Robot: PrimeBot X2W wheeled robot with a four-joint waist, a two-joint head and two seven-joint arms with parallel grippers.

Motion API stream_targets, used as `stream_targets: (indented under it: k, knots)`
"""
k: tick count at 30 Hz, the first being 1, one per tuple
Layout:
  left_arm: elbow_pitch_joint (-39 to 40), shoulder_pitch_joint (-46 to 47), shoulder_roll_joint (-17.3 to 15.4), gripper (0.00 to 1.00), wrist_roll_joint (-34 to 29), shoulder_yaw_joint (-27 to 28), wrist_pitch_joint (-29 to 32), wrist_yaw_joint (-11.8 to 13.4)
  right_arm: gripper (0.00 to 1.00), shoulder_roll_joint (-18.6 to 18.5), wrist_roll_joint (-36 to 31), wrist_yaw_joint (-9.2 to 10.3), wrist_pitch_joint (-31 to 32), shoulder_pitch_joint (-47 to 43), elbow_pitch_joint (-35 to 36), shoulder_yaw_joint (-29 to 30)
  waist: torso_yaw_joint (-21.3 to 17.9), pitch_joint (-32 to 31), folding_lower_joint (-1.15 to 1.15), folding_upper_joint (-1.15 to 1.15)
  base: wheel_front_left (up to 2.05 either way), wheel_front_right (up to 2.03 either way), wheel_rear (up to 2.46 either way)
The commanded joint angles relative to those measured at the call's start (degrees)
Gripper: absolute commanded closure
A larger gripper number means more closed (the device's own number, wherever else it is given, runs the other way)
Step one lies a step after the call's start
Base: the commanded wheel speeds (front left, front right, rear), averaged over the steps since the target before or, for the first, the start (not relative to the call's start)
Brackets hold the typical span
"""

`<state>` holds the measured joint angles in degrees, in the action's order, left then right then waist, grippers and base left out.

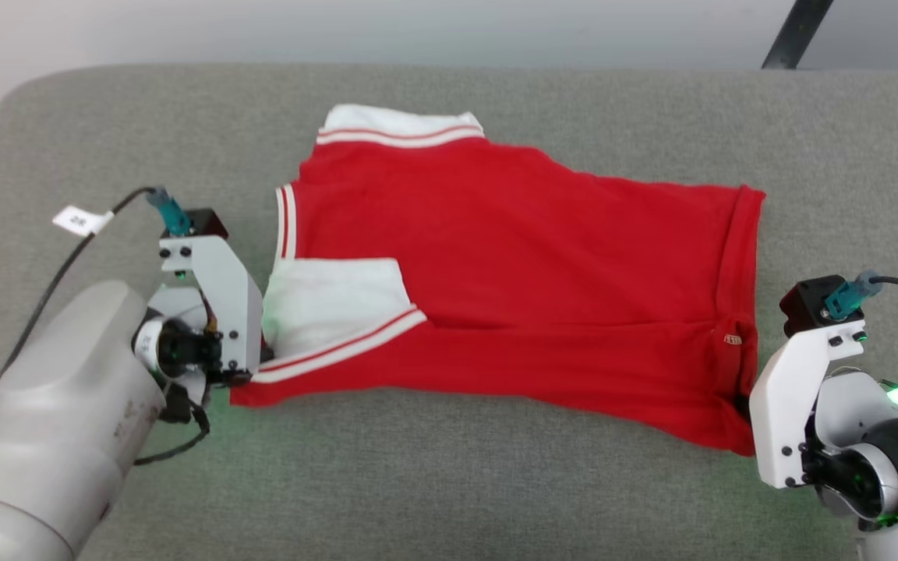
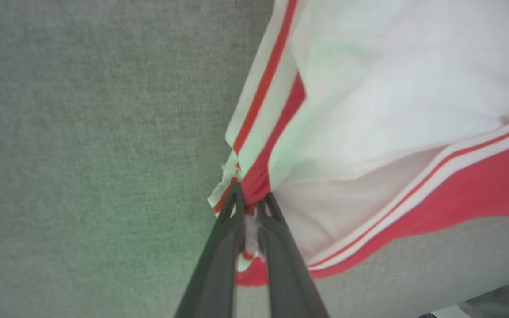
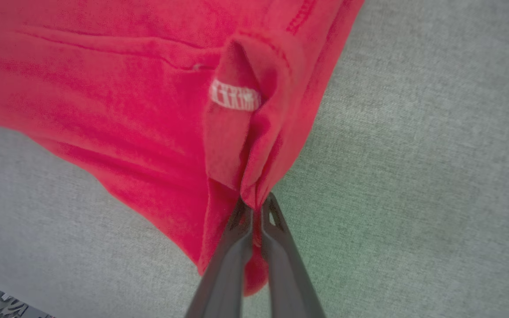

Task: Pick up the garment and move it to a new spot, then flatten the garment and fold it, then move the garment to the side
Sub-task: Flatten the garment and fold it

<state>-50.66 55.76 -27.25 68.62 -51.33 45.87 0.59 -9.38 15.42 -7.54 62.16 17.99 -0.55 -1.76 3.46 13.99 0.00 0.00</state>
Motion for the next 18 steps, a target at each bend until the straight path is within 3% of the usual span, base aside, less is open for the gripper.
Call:
stream_targets:
  k: [1, 9, 18]
  knots:
    - [-0.1, -1.7, -0.8, 1.00, 0.0, -0.4, 0.6, 0.6, 1.00, -0.9, 0.4, 0.06, 0.5, -1.0, 0.5, 0.1, 0.7, -1.1, 0.00, 0.00, 0.00, 0.00, 0.00]
    - [3.6, -3.2, -2.6, 1.00, 0.4, -0.7, 2.4, 2.5, 1.00, -3.4, 3.6, 0.06, 3.0, -4.1, 3.8, -1.1, 2.2, -3.1, 0.00, 0.00, 0.00, 0.00, 0.00]
    - [10.3, -6.9, -5.2, 1.00, 1.3, -1.2, 6.0, 6.6, 1.00, -7.1, 7.2, 0.06, 7.3, -8.6, 9.0, -1.3, 3.4, -4.4, 0.00, 0.00, 0.00, 0.00, 0.00]
